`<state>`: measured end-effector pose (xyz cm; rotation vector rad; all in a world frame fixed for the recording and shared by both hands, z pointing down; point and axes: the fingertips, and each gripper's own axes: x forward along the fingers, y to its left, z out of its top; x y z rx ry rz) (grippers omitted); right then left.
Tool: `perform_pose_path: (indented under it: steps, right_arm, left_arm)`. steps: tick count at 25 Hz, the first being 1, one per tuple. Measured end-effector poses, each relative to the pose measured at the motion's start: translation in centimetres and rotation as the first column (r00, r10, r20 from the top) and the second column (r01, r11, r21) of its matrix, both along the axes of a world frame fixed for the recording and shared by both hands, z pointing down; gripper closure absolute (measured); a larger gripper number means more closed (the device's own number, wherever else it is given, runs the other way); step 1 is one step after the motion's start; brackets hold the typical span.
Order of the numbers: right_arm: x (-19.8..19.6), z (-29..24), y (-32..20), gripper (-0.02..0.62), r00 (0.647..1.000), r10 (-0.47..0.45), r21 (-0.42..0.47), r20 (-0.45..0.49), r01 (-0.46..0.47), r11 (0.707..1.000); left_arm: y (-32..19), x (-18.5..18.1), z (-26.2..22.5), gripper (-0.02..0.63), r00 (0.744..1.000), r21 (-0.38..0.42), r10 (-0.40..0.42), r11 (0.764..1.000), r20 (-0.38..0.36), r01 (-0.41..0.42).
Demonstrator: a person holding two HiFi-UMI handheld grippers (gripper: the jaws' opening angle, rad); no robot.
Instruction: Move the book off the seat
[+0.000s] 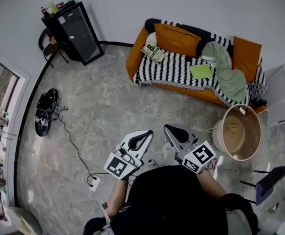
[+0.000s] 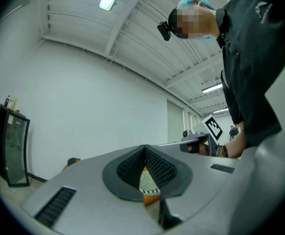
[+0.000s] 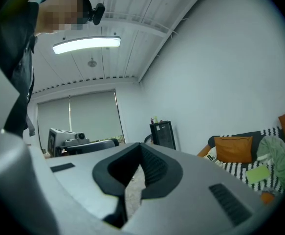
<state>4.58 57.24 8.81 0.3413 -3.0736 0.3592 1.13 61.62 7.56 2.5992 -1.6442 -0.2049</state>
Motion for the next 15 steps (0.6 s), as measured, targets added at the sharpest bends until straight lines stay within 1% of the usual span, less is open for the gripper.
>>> perform_pose_path:
  steps: [2,5,8,11,13,15]
  right_arm:
    - [-0.2,0.2,-1.4,0.581,1.000,-0.008,-0.006,-0.001,0.008,1.000]
    - [-1.1,0.6,-4.0,0.581,1.000,-0.026,-0.006,-0.005,0.026,1.000]
    - [-1.9,0.8,-7.3,0.581,0.999,-0.044,-0.009,-0.004,0.044,0.999]
    - [-2.4,0.5,-10.4,0.581,0.998,-0.064,-0.015,0.009,0.064,0.998]
    - [-2.6,0.2,-12.2,0.581,0.996,-0.087,-0.011,0.018,0.087,0.996]
    - [-2.8,-0.2,-14.0,0.581,0.993,-0.116,0.001,0.023,0.116,0.993]
  left_arm:
    - [-1.2,-0.4,0.1,0.595,1.000,-0.013,-0.006,1.000,-0.019,0.006]
    - [-3.6,-0.8,0.4,0.595,1.000,-0.032,-0.011,0.999,0.003,0.011]
    - [-6.5,-0.7,0.4,0.595,1.000,-0.046,0.009,0.999,0.009,-0.008]
    - [-9.4,-0.3,0.9,0.595,0.999,-0.068,0.020,0.998,0.051,-0.017]
    - [-11.4,-0.3,1.0,0.595,0.997,-0.077,0.006,0.997,0.077,0.000]
    - [-13.4,-0.5,0.8,0.595,0.996,-0.080,-0.010,0.997,0.084,0.017]
